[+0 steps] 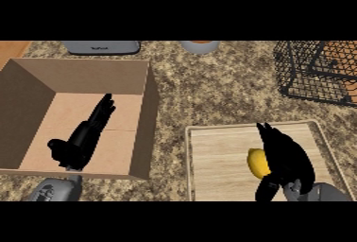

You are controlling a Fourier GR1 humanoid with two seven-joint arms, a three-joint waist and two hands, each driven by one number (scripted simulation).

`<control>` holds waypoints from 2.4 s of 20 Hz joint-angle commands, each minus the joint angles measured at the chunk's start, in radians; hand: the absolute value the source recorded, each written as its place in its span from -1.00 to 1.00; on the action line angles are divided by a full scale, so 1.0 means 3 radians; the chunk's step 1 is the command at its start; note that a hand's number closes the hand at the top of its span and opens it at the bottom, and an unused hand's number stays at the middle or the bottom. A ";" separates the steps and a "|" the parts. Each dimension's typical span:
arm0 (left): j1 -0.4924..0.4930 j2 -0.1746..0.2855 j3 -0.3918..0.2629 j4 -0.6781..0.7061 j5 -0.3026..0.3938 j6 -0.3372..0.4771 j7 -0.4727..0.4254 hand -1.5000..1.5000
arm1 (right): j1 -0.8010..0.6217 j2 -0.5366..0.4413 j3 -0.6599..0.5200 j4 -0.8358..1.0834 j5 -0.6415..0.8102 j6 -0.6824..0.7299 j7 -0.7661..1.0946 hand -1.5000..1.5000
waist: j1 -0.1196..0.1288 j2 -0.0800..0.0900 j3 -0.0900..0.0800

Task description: Pick the lemon from the tray and place it in the tiered basket

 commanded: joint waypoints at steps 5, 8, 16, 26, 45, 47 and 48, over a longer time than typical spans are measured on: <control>0.0048 -0.0158 -0.0036 -0.0030 -0.0028 -0.0045 0.0164 0.00 | 0.0155 0.0261 -0.0146 0.0046 0.0237 0.0174 0.0250 -1.00 | 0.0010 0.0024 -0.0033; -0.0077 -0.0081 0.0122 0.0262 -0.0019 -0.0178 0.0011 0.00 | 0.0133 0.0399 -0.0249 0.0312 0.0297 0.0186 0.0082 -1.00 | 0.0012 0.0029 -0.0034; -0.0038 -0.0287 0.0079 0.0206 -0.0189 -0.0120 -0.0062 0.00 | 0.0443 0.0426 -0.0463 0.0407 0.0744 -0.0249 -0.0949 1.00 | 0.0005 0.0027 -0.0032; 0.0082 -0.0224 0.0196 0.0079 -0.0163 -0.0145 0.0015 0.00 | 0.0609 -0.0707 -0.1574 0.0885 0.0291 -0.0091 -0.2118 1.00 | -0.0153 0.0076 0.0004; 0.0089 -0.0289 0.0081 0.0011 -0.0205 -0.0204 0.0017 0.00 | 0.0037 -0.1805 -0.3569 0.3170 -0.1282 0.0497 -0.5237 1.00 | 0.0111 0.0074 -0.0001; 0.0000 -0.0299 0.0058 -0.0003 -0.0210 -0.0216 0.0099 0.00 | -0.0147 -0.1966 -0.3572 0.3512 -0.1275 0.0733 -0.5394 1.00 | 0.0169 0.0083 -0.0009; -0.0074 -0.0316 0.0066 0.0064 -0.0224 -0.0196 0.0107 0.00 | -0.0255 -0.2038 -0.3573 0.3632 -0.1258 0.0798 -0.5471 1.00 | 0.0173 0.0088 -0.0012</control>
